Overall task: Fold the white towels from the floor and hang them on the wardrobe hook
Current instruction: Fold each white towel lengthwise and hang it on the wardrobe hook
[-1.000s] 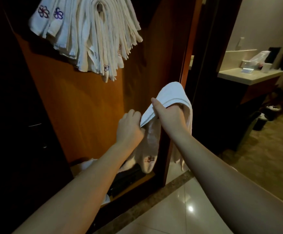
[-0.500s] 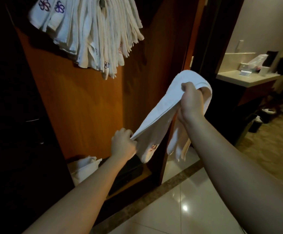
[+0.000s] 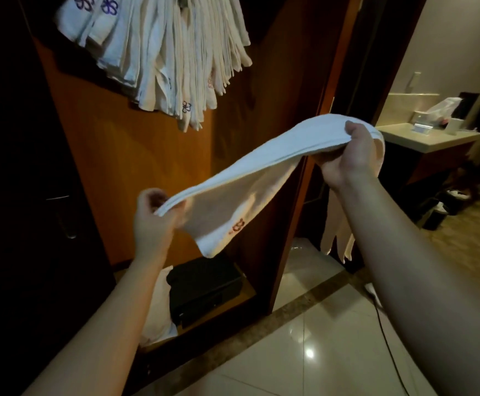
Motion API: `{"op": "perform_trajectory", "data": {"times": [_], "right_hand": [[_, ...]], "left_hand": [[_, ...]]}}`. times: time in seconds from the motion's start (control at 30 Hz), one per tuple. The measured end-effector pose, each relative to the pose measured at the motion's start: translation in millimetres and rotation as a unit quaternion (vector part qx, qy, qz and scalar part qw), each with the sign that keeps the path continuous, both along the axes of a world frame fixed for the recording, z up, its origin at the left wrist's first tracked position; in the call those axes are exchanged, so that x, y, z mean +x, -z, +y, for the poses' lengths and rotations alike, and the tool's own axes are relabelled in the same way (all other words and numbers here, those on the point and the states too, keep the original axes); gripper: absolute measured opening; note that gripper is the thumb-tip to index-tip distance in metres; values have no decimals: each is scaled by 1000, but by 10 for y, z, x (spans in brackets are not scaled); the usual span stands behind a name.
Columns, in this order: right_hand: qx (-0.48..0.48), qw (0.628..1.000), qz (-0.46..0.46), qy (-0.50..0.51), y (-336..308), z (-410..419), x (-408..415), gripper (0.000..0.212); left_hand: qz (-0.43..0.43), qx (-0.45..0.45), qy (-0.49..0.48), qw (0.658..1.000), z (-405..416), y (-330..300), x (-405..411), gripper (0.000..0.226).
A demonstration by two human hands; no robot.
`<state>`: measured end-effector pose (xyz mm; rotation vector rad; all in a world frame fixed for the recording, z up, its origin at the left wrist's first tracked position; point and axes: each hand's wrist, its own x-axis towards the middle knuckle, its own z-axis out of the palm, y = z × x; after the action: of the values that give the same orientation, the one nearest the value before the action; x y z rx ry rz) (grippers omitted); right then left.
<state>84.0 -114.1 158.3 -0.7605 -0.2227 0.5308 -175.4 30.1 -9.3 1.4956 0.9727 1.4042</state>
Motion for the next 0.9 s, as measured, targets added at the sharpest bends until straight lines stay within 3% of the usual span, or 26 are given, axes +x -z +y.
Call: {"op": "perform_trajectory", "data": {"times": [0.07,0.1,0.17,0.3,0.43,0.5,0.6,0.73,0.83,0.9], "right_hand": [[15,1000,12,-19,-49,48,-35,13],[15,999,17,-34,-51,73,-58,17],[10,998,23,-53,-33,112,-76,17],[-16,999,20,-45,74,120,63,14],[-33,998,33,-52,207,118,250,15],[-45,997,48,-46,280,133,330,20],[-76,994,71,-30,403,146,423,26],[-91,992,72,-47,561,155,435,40],[-80,992,71,-65,625,169,389,39],[-67,992,74,-73,645,182,371,37]], "left_hand": [[-198,-185,108,957,-91,185,58,40],[-224,-251,159,928,-169,305,133,39],[-195,-293,195,915,-263,467,244,37],[-167,-304,204,915,-122,418,113,17],[-94,-207,201,953,-55,195,-87,11],[-111,-174,213,955,-79,68,-160,19],[-193,-162,283,925,-113,-108,-284,35],[-242,-149,297,912,-138,-206,-358,36],[-236,-175,264,919,-79,-192,-381,39],[-172,-167,238,941,-44,-153,-394,41]]}}
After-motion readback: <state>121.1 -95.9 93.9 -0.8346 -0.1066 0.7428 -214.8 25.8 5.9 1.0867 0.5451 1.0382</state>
